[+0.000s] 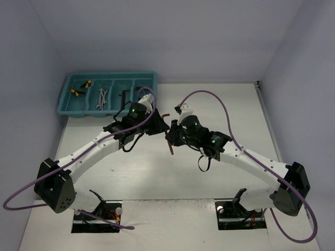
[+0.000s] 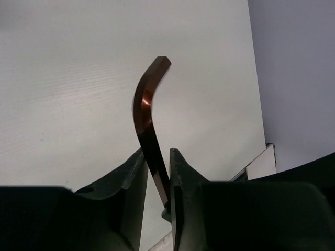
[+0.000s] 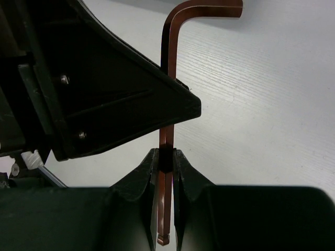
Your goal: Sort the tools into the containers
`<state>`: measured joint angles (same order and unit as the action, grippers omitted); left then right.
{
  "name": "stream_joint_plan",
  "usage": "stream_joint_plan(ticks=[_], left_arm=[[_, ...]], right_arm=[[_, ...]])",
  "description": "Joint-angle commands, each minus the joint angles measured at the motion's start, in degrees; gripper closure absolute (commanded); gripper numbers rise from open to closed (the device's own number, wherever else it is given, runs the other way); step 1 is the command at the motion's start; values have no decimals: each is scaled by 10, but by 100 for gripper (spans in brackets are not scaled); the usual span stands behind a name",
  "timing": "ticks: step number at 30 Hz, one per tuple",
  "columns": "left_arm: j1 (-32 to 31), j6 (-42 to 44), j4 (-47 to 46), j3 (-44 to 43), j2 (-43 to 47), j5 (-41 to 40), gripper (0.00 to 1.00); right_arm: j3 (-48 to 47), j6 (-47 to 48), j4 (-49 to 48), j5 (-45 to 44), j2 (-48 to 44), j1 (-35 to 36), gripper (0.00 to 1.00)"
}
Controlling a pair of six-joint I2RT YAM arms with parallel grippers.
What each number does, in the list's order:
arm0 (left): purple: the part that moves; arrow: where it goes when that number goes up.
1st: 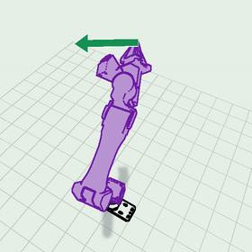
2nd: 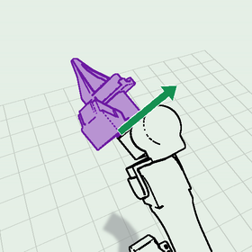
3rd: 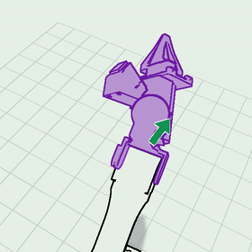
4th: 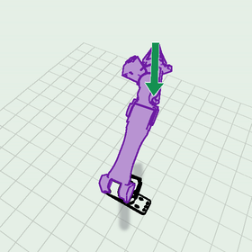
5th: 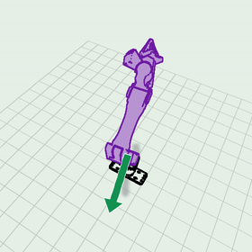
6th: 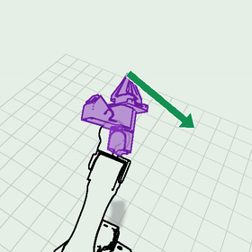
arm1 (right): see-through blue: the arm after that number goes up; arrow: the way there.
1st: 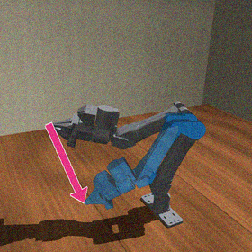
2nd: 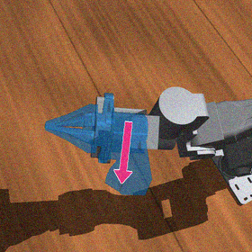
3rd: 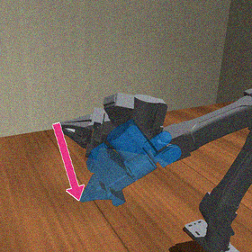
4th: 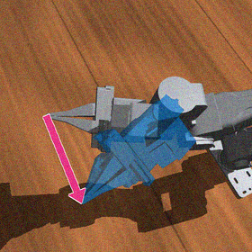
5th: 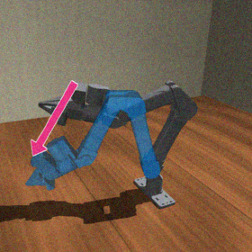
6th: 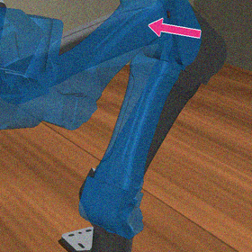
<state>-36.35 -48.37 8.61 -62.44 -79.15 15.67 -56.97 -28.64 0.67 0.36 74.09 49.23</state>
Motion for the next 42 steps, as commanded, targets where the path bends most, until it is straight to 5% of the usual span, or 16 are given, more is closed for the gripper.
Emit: stream_joint_plan(ticks=[1, 5, 11, 14, 21, 24, 30, 36, 40, 42], left_arm=[[-3, 19, -46, -34, 8, -16, 96], [-1, 36, -50, -46, 6, -23, 100], [39, 94, 0, -95, -19, -29, 100], [105, 136, 32, -139, -46, -16, 100], [252, 276, 117, -316, -175, 3, 100], [300, 319, 159, -436, -297, 11, 100], [345, 337, 194, -681, -505, 52, 100], [361, 321, 170, -777, -611, 59, 100], [361, 313, 118, -733, -613, 60, 83], [361, 314, 105, -707, -597, 53, 59]], right_arm=[[-46, 4, -65, 7, -10, 4, 100], [-54, 11, -64, 1, 6, 2, 98], [-66, 25, -63, -4, 22, -3, 34], [-57, 29, -60, -27, 8, -12, 23], [-23, 42, -31, -41, -19, -52, 16], [-15, 45, -15, -33, -24, -69, 16], [-9, 45, 17, -19, -26, -95, 16], [-3, 27, 34, -26, -32, -102, 16], [-3, 23, 54, -55, -41, -106, 15], [-7, 27, 63, -66, -43, -109, 15]])
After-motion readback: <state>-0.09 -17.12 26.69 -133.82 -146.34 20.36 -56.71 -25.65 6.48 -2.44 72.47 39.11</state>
